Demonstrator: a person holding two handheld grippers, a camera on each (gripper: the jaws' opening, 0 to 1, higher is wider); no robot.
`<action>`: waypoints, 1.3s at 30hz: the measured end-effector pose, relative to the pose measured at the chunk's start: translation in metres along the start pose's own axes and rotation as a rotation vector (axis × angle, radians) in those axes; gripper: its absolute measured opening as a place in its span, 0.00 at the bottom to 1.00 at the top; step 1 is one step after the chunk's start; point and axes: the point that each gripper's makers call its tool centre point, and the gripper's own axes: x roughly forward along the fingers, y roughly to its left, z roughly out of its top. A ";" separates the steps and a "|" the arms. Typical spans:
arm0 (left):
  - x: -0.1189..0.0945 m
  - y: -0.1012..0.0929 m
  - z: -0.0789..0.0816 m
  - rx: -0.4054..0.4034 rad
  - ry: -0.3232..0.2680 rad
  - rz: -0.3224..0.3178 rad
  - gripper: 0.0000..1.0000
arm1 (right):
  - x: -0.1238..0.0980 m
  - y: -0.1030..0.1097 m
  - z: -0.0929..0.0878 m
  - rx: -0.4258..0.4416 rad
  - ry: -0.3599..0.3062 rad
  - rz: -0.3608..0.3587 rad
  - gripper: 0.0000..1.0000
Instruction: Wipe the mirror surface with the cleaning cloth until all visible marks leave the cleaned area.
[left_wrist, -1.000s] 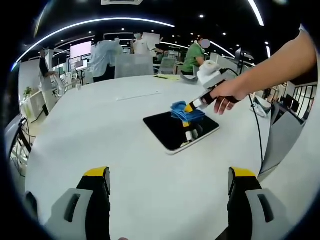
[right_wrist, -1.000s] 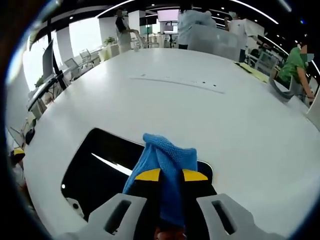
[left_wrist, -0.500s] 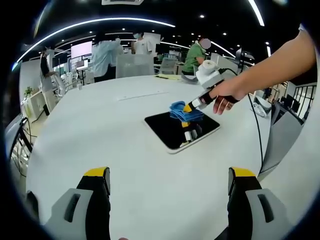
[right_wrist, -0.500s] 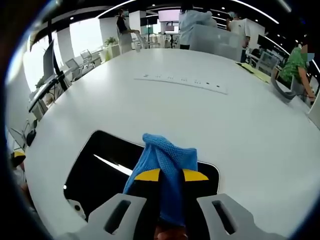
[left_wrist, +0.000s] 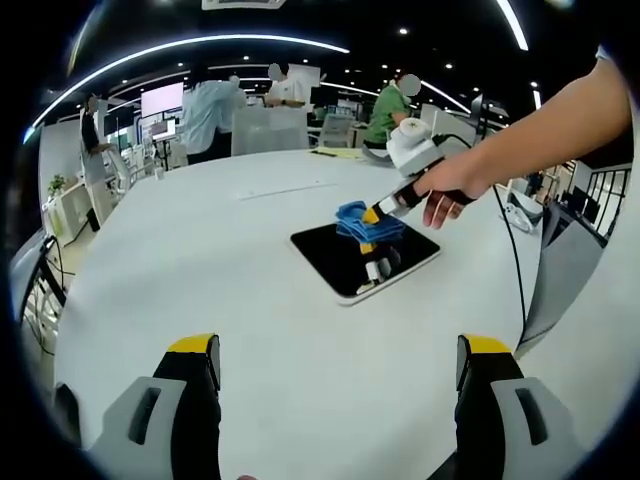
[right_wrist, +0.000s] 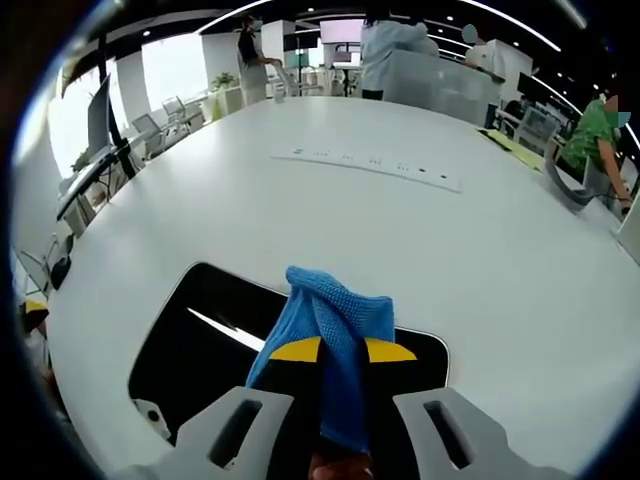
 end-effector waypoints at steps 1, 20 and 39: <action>0.000 0.000 0.000 0.001 -0.001 0.000 0.99 | 0.000 0.000 0.000 0.002 -0.001 0.001 0.11; -0.009 0.003 -0.001 0.000 -0.009 0.012 0.99 | -0.002 0.002 -0.001 -0.008 -0.034 -0.009 0.11; -0.012 0.001 -0.001 0.012 -0.012 0.006 0.99 | -0.006 0.006 -0.006 -0.008 -0.039 -0.003 0.11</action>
